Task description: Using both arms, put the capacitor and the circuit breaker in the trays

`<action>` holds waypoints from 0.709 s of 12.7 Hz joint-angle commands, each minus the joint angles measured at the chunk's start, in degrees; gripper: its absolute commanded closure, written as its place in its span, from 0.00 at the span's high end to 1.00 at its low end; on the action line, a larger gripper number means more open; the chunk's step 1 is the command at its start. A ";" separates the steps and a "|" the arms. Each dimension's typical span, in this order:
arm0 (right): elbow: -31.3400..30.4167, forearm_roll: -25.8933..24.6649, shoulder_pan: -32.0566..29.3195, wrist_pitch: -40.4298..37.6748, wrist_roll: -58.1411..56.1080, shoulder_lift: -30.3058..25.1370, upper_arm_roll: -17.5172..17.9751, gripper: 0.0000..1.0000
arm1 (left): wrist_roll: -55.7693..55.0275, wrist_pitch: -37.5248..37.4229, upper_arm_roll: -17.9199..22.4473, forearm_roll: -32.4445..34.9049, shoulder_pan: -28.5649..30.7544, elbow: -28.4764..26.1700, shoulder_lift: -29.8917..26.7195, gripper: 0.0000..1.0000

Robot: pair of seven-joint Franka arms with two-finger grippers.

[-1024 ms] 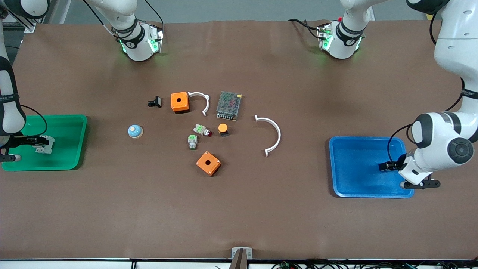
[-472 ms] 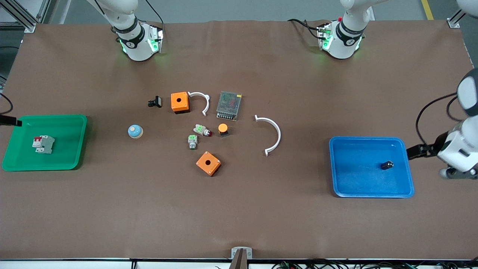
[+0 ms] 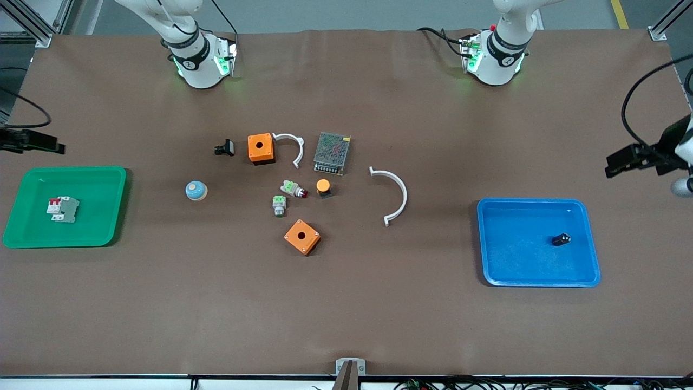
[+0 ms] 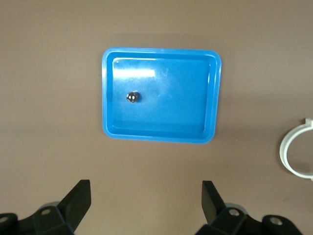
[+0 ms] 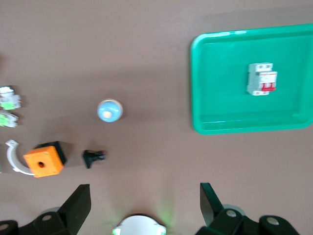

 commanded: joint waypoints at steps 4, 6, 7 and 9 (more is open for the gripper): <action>-1.54 1.23 6.75 5.72 6.33 -2.58 -0.59 0.99 | 1.01 -2.52 21.77 -6.08 -22.14 -10.74 -12.05 1.00; 0.21 2.11 7.72 6.95 6.68 -2.49 -0.68 1.00 | 1.01 -2.35 24.37 -5.99 -24.91 -13.03 -14.17 1.00; 2.31 2.11 7.55 6.61 6.16 -2.23 -0.77 1.00 | 0.92 -2.26 23.94 -5.82 -24.92 -13.48 -14.79 1.00; 5.49 2.20 7.02 6.17 5.89 -1.70 -1.03 1.00 | -0.05 -2.17 22.09 -5.73 -24.65 -13.83 -15.14 1.00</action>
